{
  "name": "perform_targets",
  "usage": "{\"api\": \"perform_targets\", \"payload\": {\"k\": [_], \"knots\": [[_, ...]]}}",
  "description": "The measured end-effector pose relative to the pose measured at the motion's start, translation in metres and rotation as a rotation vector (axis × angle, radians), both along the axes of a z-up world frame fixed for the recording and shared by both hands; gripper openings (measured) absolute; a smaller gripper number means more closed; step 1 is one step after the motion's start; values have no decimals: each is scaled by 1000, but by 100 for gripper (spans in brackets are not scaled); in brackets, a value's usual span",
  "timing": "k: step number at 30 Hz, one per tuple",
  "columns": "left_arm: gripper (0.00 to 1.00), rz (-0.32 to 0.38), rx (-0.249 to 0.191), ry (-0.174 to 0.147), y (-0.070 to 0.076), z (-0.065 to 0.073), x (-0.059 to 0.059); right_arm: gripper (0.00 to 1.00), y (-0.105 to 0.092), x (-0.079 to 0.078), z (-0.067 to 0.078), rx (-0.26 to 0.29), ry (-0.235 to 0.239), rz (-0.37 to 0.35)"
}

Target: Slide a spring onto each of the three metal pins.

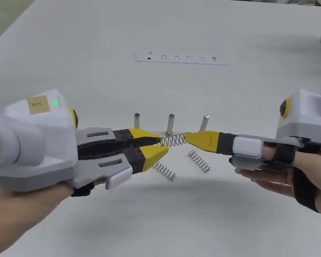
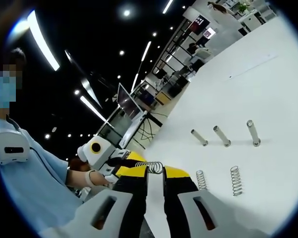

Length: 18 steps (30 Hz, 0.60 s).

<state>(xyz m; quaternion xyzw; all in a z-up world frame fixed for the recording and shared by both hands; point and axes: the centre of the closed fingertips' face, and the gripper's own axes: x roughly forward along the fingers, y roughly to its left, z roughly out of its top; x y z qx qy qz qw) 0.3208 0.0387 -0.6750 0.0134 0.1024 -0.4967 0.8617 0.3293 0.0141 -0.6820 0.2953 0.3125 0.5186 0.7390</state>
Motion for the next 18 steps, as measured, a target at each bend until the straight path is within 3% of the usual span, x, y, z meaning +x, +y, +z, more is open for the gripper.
{"api": "perform_targets", "payload": {"k": [9, 16, 18], "knots": [[2, 0, 12, -1, 0, -2, 1, 9, 1, 2, 1, -52, -48, 3], [2, 1, 36, -4, 1, -7, 2, 8, 3, 3, 4, -164, -158, 29], [2, -3, 46, -2, 1, -9, 2, 8, 3, 2, 4, -222, -212, 49]]}}
